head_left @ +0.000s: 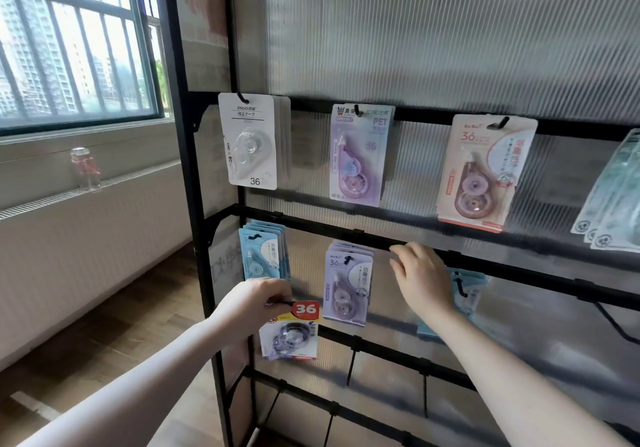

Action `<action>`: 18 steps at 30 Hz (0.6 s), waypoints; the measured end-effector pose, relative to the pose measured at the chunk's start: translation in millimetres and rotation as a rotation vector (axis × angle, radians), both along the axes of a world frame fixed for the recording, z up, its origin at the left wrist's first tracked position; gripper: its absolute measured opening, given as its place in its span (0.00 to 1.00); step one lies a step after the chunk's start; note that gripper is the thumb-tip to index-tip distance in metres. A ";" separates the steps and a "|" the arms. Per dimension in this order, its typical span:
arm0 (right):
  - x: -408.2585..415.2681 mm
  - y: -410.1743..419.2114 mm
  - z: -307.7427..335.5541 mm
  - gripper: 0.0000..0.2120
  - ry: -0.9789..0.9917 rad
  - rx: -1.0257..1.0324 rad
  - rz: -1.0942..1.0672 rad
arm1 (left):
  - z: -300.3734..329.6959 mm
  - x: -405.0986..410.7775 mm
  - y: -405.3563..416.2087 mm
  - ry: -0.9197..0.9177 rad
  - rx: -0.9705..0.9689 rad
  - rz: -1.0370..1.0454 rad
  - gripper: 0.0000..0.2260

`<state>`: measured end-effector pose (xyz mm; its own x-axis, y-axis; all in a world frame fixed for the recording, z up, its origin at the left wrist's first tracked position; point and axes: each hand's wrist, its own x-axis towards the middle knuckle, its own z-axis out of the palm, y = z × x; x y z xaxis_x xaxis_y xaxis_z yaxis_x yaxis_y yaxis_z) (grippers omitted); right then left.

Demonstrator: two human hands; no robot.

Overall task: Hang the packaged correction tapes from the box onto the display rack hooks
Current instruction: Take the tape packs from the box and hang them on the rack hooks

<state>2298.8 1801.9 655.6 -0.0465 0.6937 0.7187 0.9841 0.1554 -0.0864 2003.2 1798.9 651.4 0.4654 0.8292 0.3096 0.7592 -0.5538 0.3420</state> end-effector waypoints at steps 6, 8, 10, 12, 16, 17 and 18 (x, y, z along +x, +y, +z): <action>42.1 -33.3 3.3 0.12 -0.104 -0.117 -0.172 | 10.4 30.1 -11.2 -0.033 0.017 -0.053 0.05; 63.9 -45.2 4.8 0.12 -0.105 -0.133 -0.215 | 14.9 44.5 -13.8 -0.036 0.020 -0.067 0.05; 86.2 -55.6 6.0 0.12 -0.091 -0.122 -0.253 | 19.1 60.6 -16.0 -0.029 0.035 -0.078 0.04; 107.4 -65.8 6.5 0.11 -0.059 -0.110 -0.279 | 22.9 78.4 -20.9 -0.018 0.048 -0.082 0.04; 152.1 -86.7 7.3 0.09 -0.055 -0.105 -0.324 | 27.5 121.5 -29.9 -0.025 0.058 -0.096 0.04; 164.7 -92.5 8.0 0.09 -0.059 -0.112 -0.333 | 29.0 134.7 -32.4 -0.017 0.063 -0.098 0.04; 178.1 -98.9 8.6 0.09 -0.058 -0.119 -0.344 | 30.2 149.4 -34.8 -0.013 0.070 -0.107 0.04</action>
